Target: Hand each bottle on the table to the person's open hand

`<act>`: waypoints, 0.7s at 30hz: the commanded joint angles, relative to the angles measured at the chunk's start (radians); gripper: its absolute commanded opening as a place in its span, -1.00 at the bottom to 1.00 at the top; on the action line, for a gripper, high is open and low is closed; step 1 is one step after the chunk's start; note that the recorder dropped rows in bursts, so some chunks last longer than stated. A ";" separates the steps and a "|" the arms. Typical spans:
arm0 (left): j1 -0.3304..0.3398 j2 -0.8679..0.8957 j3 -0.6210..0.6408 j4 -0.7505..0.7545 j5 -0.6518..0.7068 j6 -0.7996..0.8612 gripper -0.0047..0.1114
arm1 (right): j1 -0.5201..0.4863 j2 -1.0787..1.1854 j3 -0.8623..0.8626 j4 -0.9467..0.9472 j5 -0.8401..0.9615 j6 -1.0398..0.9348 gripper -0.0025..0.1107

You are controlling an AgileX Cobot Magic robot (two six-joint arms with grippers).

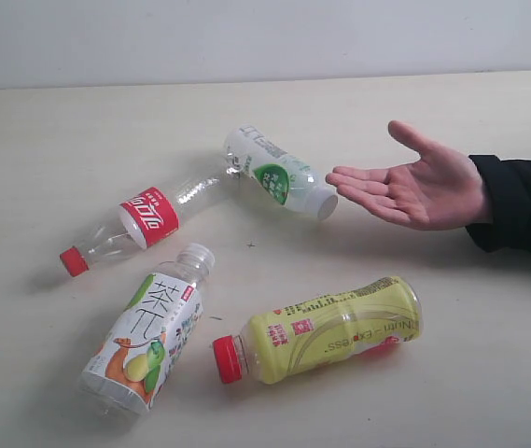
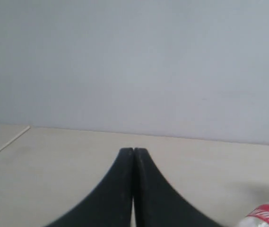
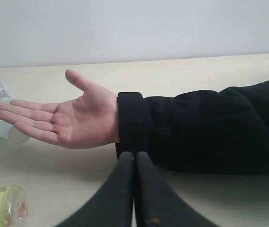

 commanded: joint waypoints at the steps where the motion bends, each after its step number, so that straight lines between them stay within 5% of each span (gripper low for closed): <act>1: 0.001 0.002 0.003 -0.032 -0.050 -0.103 -0.92 | 0.001 0.003 -0.005 -0.001 -0.007 0.002 -0.96; 8: 0.001 0.002 0.003 -0.049 -0.217 -0.241 -0.92 | 0.001 0.003 -0.005 -0.001 -0.007 0.002 -0.96; 12: 0.001 0.002 0.003 -0.049 -0.384 -0.458 -0.92 | 0.001 0.003 -0.005 -0.001 -0.007 0.002 -0.96; 21: 0.001 0.297 -0.210 -0.006 -0.204 -0.380 -0.92 | 0.001 0.003 -0.005 -0.001 -0.007 0.002 -0.96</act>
